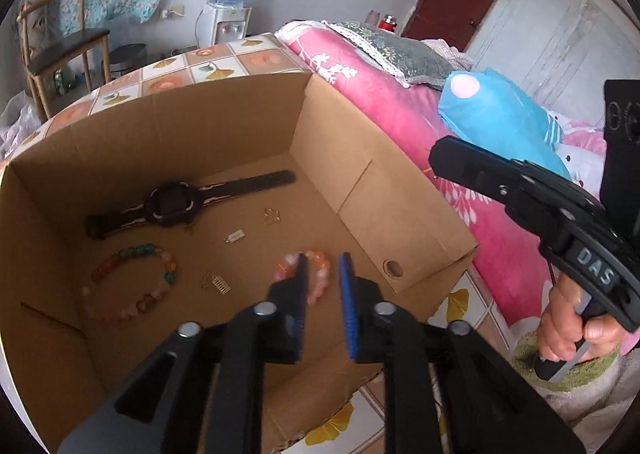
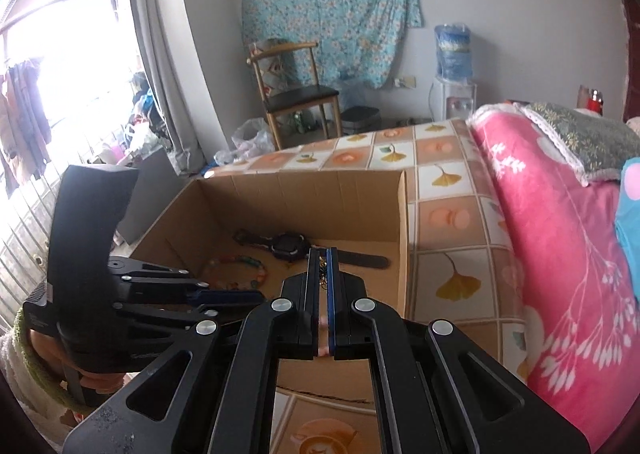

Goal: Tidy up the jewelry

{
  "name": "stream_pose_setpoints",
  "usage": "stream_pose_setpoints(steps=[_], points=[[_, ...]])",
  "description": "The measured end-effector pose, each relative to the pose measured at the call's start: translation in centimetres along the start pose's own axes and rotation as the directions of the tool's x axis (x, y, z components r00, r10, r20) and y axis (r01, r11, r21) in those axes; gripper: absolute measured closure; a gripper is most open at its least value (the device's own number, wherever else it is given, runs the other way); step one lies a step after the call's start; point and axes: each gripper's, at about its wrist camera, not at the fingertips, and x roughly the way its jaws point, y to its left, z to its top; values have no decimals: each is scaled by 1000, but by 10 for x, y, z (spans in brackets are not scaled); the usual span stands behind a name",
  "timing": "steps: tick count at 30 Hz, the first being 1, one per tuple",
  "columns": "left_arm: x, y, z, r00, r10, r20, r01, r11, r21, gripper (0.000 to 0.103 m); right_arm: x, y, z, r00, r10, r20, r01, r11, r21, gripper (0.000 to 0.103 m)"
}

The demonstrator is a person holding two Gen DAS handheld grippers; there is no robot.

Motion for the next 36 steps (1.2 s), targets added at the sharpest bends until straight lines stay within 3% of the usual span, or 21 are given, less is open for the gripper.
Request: stream_pose_setpoints(steps=[7,14,15,16,18,19,22,28,32,36], points=[[-42,14,-14,994,59,89,-56,997,-46,76,31,6,9,991,41,-124,-44,999,-17,102],[-85,20,-43,977,130,168,-117,989,-87,59,60,5,16,974,-34,-223,30,999,-22,100],[-89,20,-46,975,137,172,-123,988,-91,57,62,3,17,972,-56,-227,52,998,-27,92],[-94,20,-51,973,149,179,-133,986,-97,54,62,2,18,972,-65,-225,61,998,-25,79],[-100,21,-58,967,173,189,-154,982,-108,48,56,-2,20,978,-61,-199,60,998,-9,71],[-104,21,-62,961,197,194,-177,977,-118,42,52,-2,22,980,-69,-187,69,998,-7,71],[-108,22,-70,953,227,200,-203,970,-136,39,33,-2,24,985,-106,-137,106,994,-6,70],[-113,18,-76,941,251,225,-225,965,-137,28,-12,-7,16,995,-92,-48,96,992,82,61],[-123,10,-78,917,286,277,-260,957,-127,18,-41,-8,1,997,-72,-11,73,987,145,52],[-134,-1,-78,883,327,336,-306,945,-115,5,-59,12,-16,999,-34,-20,36,995,95,29]])
